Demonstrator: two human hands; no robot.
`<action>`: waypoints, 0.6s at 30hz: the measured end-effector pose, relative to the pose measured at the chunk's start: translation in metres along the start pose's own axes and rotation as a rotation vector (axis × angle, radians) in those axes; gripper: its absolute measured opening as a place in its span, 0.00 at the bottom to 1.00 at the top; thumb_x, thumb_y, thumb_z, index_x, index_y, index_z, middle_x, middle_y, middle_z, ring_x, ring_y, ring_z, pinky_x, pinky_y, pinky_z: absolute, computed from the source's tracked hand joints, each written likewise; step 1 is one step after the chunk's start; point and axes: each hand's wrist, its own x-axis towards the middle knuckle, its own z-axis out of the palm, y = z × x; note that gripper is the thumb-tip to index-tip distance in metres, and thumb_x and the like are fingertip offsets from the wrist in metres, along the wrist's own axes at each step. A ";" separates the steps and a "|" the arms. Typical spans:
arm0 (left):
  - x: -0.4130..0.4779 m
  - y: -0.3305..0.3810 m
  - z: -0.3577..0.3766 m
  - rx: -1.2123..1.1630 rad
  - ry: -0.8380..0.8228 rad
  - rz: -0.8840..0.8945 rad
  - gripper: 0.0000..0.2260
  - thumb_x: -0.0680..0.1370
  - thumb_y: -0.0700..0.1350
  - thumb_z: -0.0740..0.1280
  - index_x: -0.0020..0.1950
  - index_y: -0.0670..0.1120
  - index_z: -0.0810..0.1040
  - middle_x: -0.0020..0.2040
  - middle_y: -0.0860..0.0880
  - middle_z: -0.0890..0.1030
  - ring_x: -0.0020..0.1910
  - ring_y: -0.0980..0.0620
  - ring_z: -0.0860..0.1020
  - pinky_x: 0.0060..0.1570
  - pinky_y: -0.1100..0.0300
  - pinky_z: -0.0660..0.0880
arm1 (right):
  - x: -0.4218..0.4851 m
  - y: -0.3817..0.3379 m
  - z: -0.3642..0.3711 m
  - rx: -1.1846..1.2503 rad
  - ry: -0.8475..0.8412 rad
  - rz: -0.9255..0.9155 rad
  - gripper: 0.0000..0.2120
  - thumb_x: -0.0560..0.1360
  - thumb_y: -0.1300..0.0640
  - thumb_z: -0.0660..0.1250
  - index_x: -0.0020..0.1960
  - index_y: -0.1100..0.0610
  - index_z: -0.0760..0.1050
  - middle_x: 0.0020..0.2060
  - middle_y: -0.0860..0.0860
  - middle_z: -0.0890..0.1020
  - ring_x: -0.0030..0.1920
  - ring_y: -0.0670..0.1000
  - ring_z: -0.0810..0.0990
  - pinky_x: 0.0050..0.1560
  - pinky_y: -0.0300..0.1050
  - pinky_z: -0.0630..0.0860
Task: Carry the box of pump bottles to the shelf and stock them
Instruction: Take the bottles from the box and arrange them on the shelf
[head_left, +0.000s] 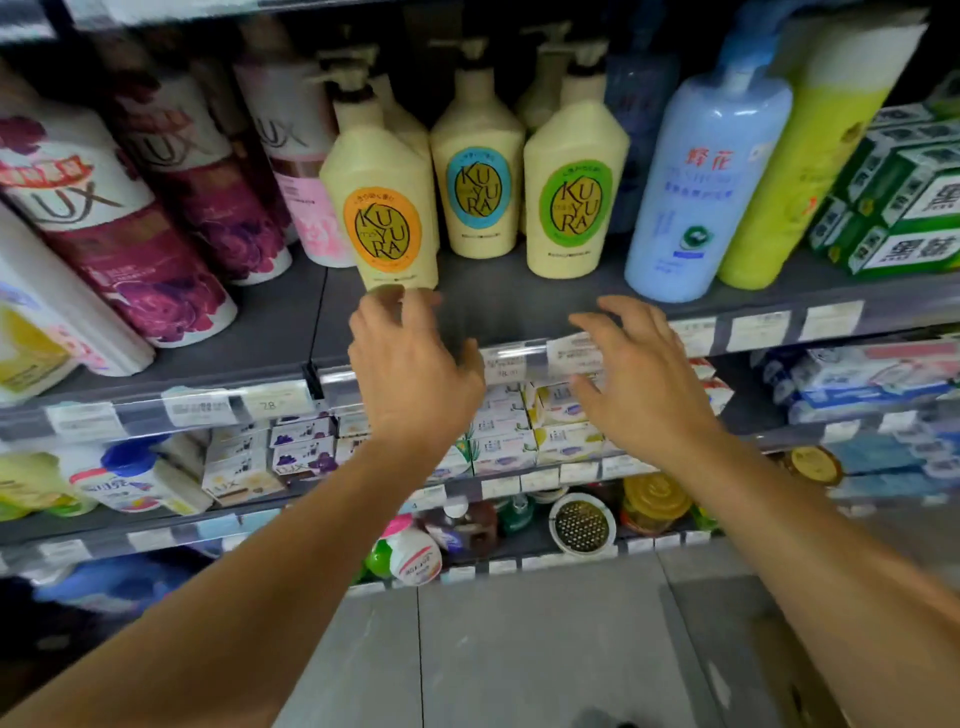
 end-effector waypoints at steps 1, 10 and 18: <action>-0.018 0.005 -0.002 0.052 -0.051 0.097 0.20 0.69 0.47 0.72 0.58 0.43 0.77 0.59 0.39 0.73 0.57 0.37 0.71 0.53 0.46 0.70 | -0.014 0.002 -0.005 0.008 -0.014 0.011 0.27 0.73 0.57 0.70 0.71 0.56 0.69 0.69 0.57 0.67 0.70 0.58 0.64 0.69 0.51 0.63; -0.150 0.079 -0.004 0.290 -0.911 0.337 0.21 0.75 0.51 0.65 0.67 0.47 0.71 0.64 0.45 0.72 0.64 0.43 0.69 0.62 0.49 0.69 | -0.195 0.069 -0.044 -0.005 -0.446 0.356 0.23 0.73 0.53 0.67 0.67 0.53 0.68 0.65 0.55 0.66 0.64 0.59 0.69 0.60 0.51 0.72; -0.310 0.195 0.012 0.342 -1.347 0.433 0.19 0.76 0.49 0.65 0.66 0.47 0.72 0.66 0.45 0.73 0.62 0.42 0.74 0.61 0.50 0.73 | -0.400 0.173 -0.110 0.013 -0.638 0.650 0.26 0.73 0.49 0.65 0.69 0.56 0.67 0.64 0.57 0.71 0.65 0.62 0.70 0.60 0.52 0.72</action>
